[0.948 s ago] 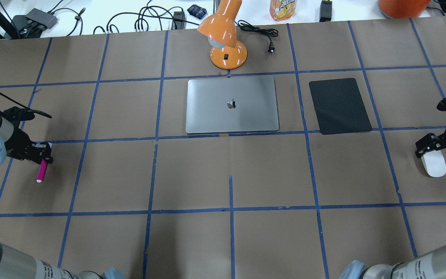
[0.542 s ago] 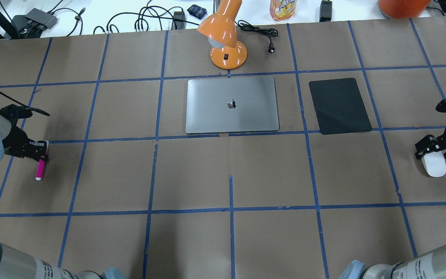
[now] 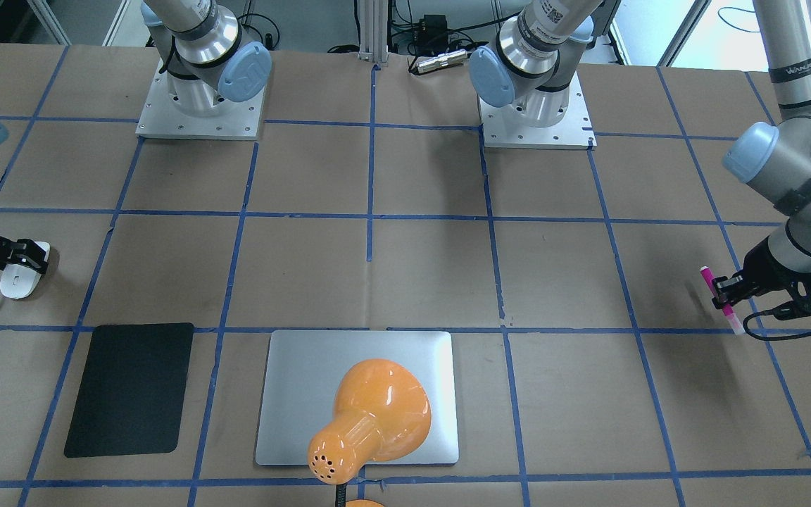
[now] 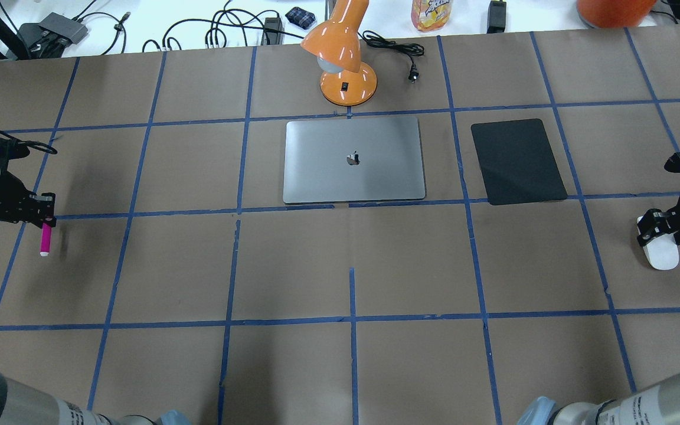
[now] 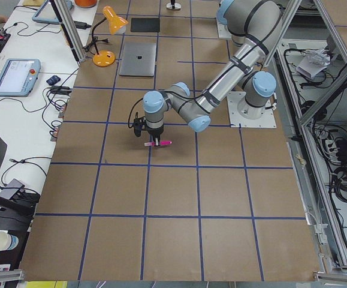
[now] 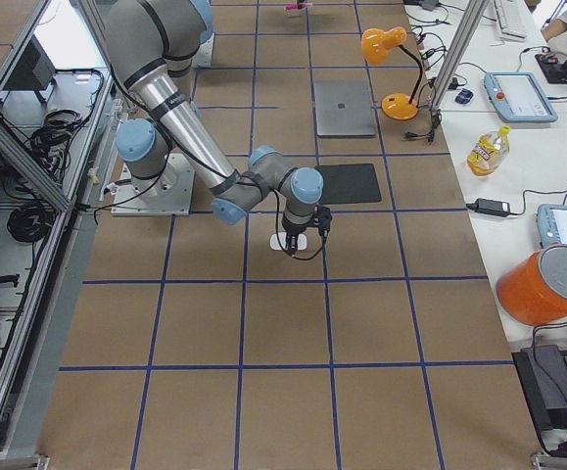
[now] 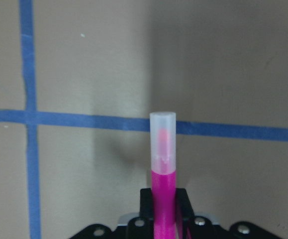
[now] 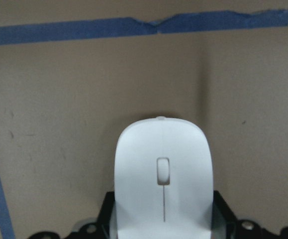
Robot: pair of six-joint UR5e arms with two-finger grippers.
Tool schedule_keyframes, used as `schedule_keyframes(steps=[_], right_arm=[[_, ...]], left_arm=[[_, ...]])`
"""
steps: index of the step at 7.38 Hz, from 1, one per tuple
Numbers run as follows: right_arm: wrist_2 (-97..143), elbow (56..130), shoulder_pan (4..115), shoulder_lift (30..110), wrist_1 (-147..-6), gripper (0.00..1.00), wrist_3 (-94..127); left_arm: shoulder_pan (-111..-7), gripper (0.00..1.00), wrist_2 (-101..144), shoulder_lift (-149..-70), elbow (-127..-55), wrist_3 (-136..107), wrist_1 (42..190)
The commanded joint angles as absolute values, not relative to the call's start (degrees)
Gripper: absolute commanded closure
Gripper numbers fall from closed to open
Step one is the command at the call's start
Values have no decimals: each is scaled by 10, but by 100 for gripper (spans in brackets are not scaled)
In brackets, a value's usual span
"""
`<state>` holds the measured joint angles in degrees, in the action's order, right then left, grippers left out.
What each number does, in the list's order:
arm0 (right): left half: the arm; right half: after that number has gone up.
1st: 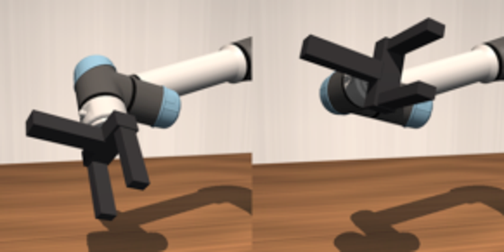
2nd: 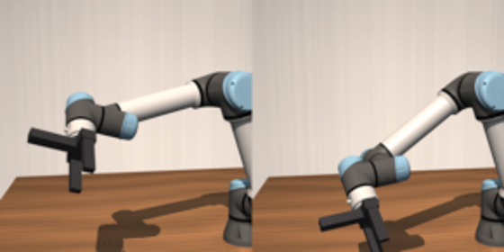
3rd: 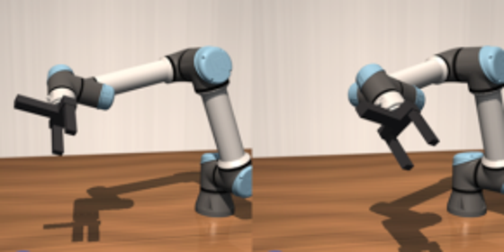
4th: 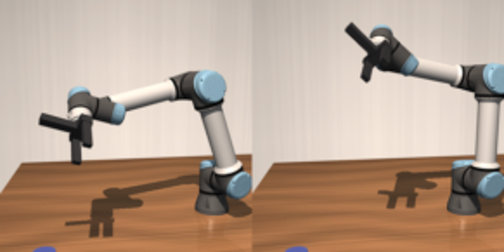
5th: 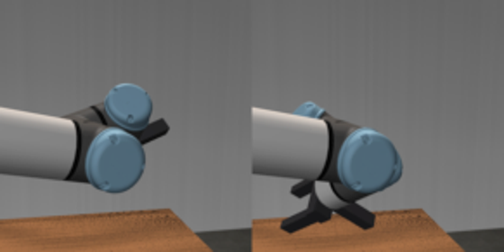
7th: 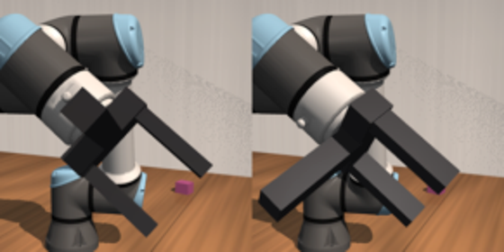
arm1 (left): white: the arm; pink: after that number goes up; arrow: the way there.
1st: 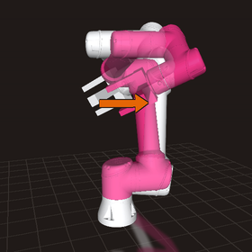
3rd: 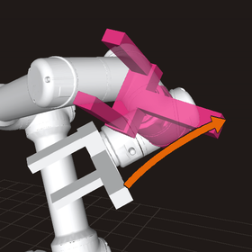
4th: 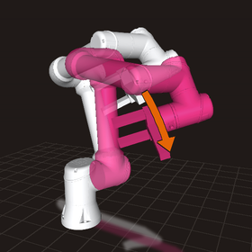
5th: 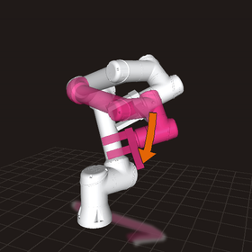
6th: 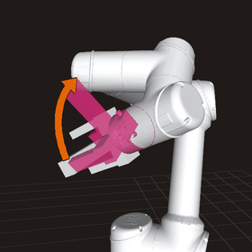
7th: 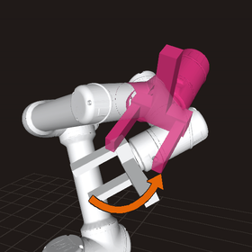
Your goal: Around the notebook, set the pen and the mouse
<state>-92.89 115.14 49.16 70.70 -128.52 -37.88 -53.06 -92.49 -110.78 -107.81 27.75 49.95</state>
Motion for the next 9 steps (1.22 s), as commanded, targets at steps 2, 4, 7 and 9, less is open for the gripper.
schedule_keyframes(steps=[2,4,7,9], right_arm=[[-926,1132,519,722,-1279,76,-375],[-918,1084,596,714,-1255,76,-340],[-881,1044,727,661,-1266,76,-221],[-881,995,773,618,-1262,76,-167]], left_arm=[[-595,100,-921,-1089,-1081,84,522],[-636,100,-918,-1075,-1105,-28,522],[-720,100,-889,-1060,-1119,-256,537],[-805,100,-889,-1058,-1117,-423,536]])
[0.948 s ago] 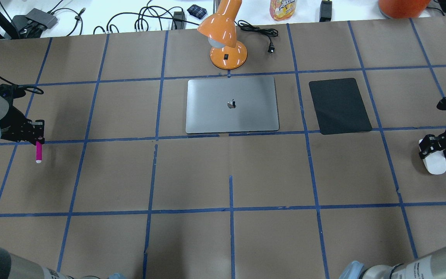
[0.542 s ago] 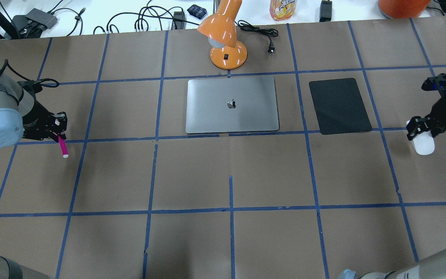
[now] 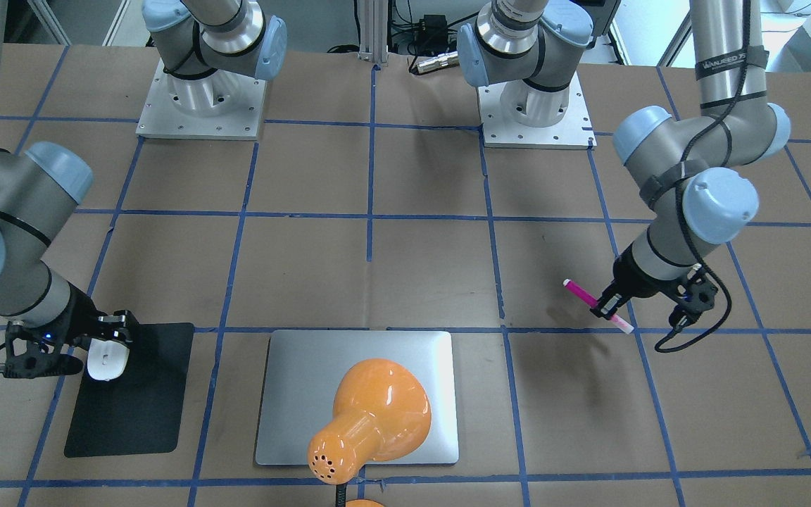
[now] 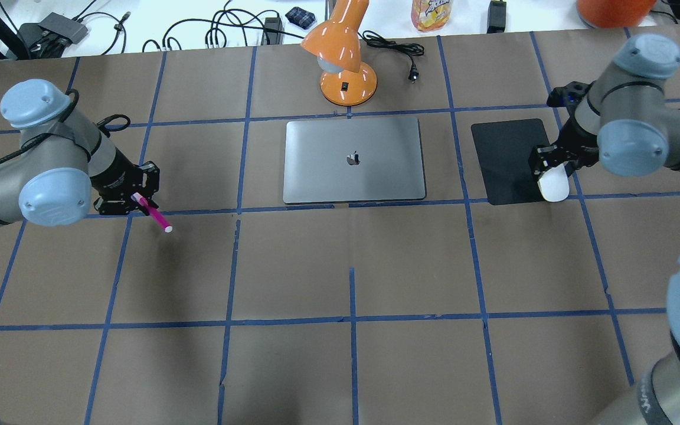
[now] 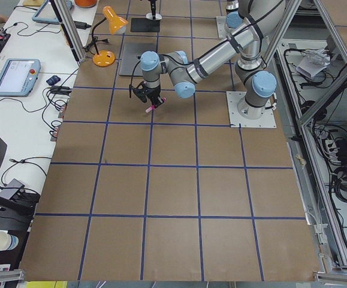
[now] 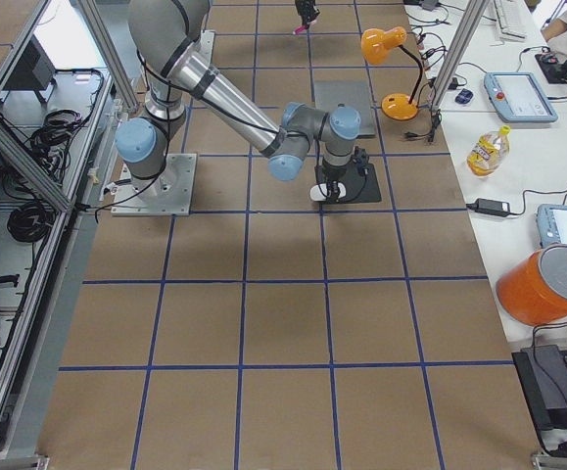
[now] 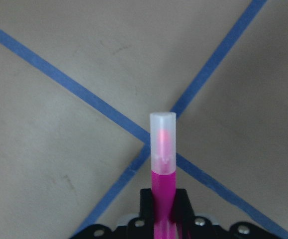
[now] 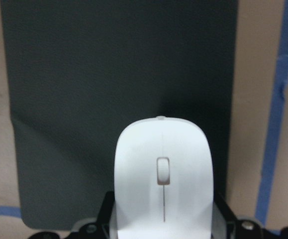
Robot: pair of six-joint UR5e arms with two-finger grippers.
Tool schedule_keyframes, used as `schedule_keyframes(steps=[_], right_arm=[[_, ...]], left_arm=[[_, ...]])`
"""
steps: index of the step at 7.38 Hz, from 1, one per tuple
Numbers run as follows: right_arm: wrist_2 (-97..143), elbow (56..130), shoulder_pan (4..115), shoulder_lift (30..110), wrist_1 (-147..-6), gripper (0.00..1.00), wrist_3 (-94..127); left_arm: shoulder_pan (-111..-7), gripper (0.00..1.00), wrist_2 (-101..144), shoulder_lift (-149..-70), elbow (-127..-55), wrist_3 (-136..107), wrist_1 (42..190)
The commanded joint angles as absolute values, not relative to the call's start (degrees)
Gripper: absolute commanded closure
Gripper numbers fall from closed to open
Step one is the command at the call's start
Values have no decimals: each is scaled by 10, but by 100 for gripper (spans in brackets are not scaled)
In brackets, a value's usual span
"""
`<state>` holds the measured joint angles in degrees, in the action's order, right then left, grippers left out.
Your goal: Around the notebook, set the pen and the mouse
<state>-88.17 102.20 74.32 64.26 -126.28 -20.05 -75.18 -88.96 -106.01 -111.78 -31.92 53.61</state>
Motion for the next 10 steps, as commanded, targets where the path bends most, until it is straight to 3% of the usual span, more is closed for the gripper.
schedule_keyframes(steps=[1,6,7,8,10], right_arm=[[-880,991,779,611,-1265,76,-163],[-888,951,778,585,-1257,73,-161],[-892,952,778,584,-1256,12,-157],[-908,942,778,587,-1219,0,-156],[-911,916,779,609,-1167,0,-152]], left_arm=[[-853,100,-888,-1059,-1115,-506,534],[-962,100,-846,-1080,-1107,-752,516],[-978,100,-846,-1082,-1104,-796,514],[-1003,100,-845,-1086,-1092,-827,518],[-1037,100,-846,-1109,-1082,-900,516]])
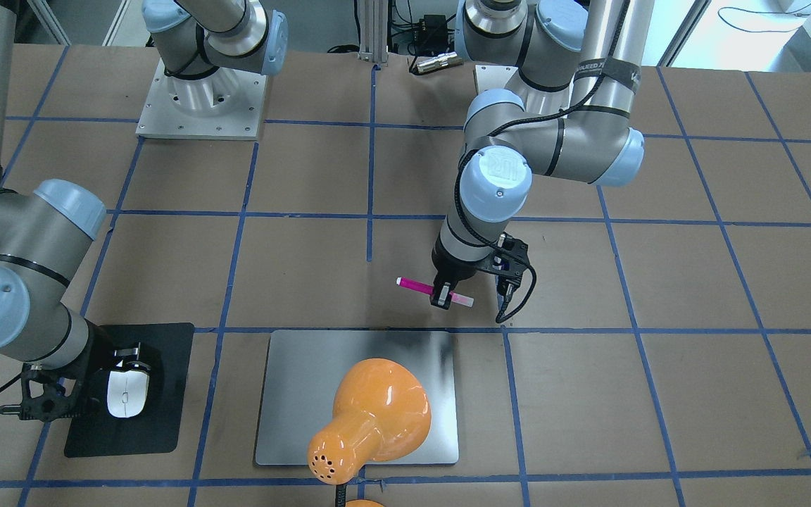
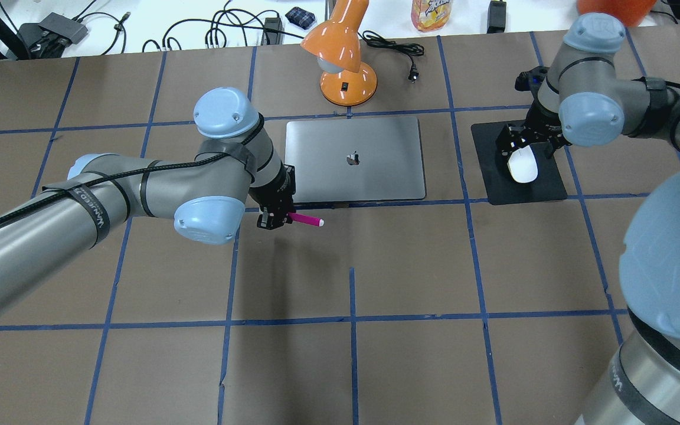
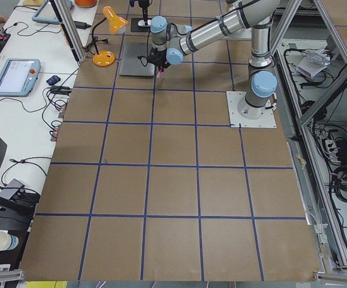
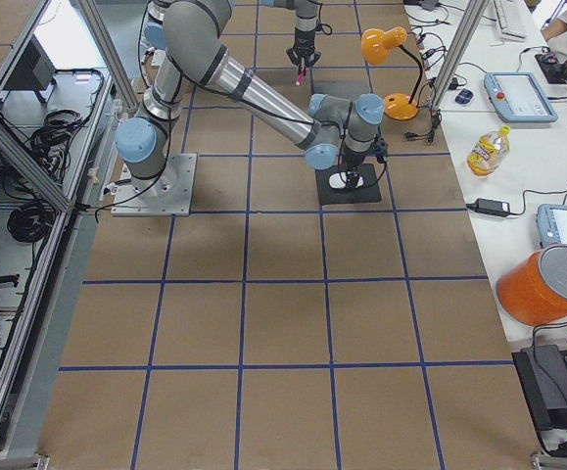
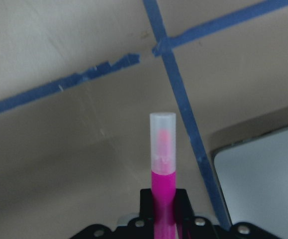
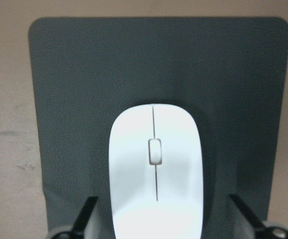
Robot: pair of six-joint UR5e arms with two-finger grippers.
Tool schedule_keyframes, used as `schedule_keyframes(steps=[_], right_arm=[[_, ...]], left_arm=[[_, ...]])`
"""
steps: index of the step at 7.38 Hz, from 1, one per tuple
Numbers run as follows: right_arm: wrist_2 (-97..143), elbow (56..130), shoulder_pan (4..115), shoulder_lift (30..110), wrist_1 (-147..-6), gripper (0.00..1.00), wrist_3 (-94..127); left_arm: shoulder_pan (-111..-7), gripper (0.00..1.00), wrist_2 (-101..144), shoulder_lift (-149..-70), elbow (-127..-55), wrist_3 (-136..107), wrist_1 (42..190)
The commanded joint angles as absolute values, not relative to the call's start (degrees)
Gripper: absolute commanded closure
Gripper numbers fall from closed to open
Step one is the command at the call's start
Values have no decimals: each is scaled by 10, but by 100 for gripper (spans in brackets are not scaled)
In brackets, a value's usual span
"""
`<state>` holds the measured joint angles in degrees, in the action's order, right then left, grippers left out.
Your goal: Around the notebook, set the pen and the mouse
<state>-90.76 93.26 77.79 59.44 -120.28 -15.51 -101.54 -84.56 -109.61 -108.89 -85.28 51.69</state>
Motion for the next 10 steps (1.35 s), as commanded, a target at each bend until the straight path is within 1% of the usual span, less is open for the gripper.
schedule_keyframes(steps=[1,2,4,5,8,9,10], right_arm=[[-904,898,780,646,-1093,0,-136],[-904,886,785,683,-1032,0,-115],[-910,886,813,758,-958,0,-44],[-911,885,844,774,-937,0,-14],[-910,878,912,815,-937,0,-7],[-911,875,916,823,-934,0,0],[-914,865,926,827,-910,0,26]], left_arm=[[-1060,100,-846,-1115,-1074,-933,516],[-1081,100,-846,-1123,-1059,-970,518],[-1114,100,-849,-1145,-1033,-1036,517],[-1122,100,-850,-1152,-1033,-1050,517],[-1126,100,-849,-1159,-1036,-1058,519],[-1126,100,-851,-1159,-1042,-1056,522],[-1126,85,-852,-1162,-1043,-1050,524]])
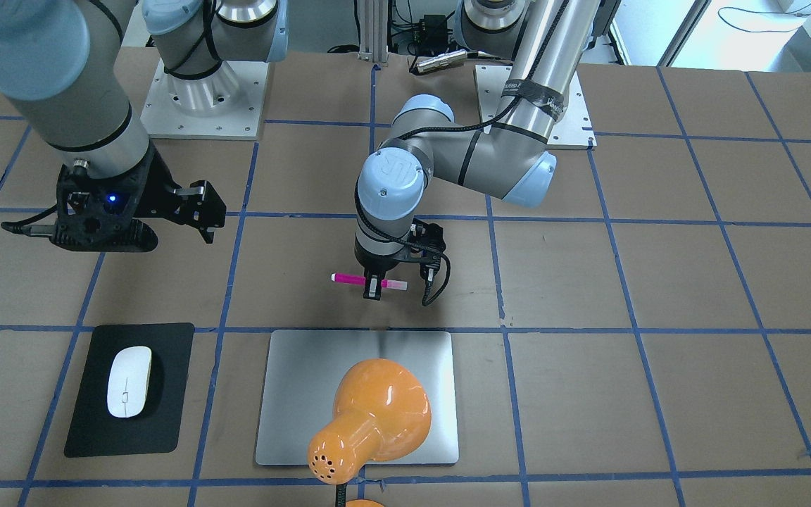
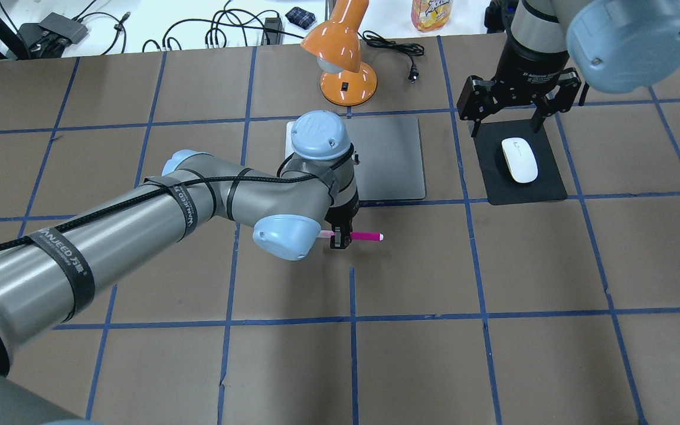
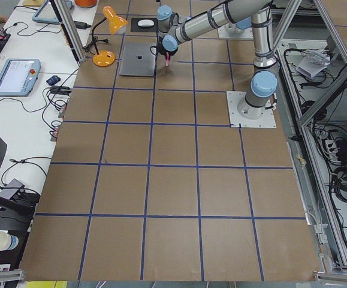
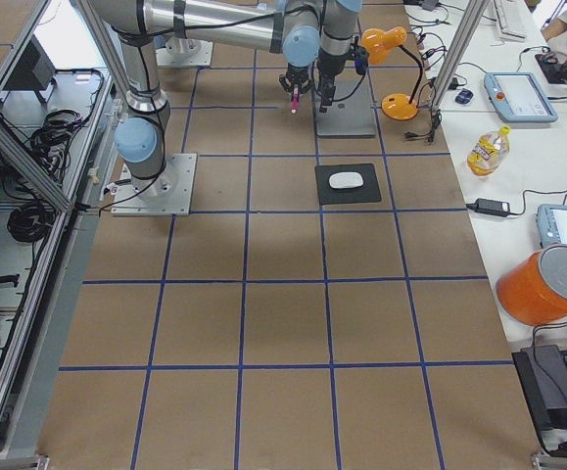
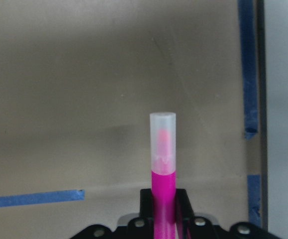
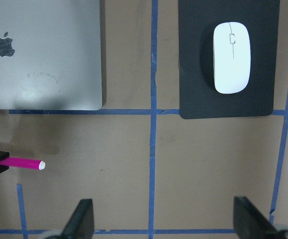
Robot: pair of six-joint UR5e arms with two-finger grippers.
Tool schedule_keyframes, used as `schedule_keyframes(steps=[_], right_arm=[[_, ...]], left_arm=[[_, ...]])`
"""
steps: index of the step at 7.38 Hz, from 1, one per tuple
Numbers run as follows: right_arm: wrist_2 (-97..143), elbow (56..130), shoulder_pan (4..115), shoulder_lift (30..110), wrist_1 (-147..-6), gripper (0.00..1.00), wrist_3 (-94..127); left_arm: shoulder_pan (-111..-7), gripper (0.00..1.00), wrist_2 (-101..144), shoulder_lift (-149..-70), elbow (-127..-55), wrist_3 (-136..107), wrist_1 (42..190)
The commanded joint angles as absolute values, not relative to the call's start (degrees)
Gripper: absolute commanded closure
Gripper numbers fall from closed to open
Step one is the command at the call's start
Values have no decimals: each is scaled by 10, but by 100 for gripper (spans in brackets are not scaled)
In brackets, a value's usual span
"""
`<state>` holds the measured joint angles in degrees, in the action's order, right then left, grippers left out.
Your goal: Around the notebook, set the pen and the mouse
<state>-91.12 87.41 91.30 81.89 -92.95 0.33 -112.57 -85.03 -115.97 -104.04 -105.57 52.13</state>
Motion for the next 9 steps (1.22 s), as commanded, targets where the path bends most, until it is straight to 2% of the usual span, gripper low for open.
schedule_keyframes(steps=[1,2,4,5,7,9], right_arm=[[-934,844,931,828,-856,0,29],[-934,835,931,828,-854,0,32],[-930,834,916,826,-856,0,30],[-926,835,910,827,-857,0,31],[-901,834,912,834,-917,0,31],[-902,835,911,834,-917,0,30]], left_arm=[[-1126,73,-852,-1164,-1042,-1050,523],[-1126,71,-851,-1164,-1042,-1050,526],[-1126,16,-850,-1164,-1042,-1049,526],[-1124,0,-852,-1158,-1036,-1043,527],[-1089,0,-855,-1131,-1032,-855,528],[-1023,0,-853,-1095,-1029,-670,564]])
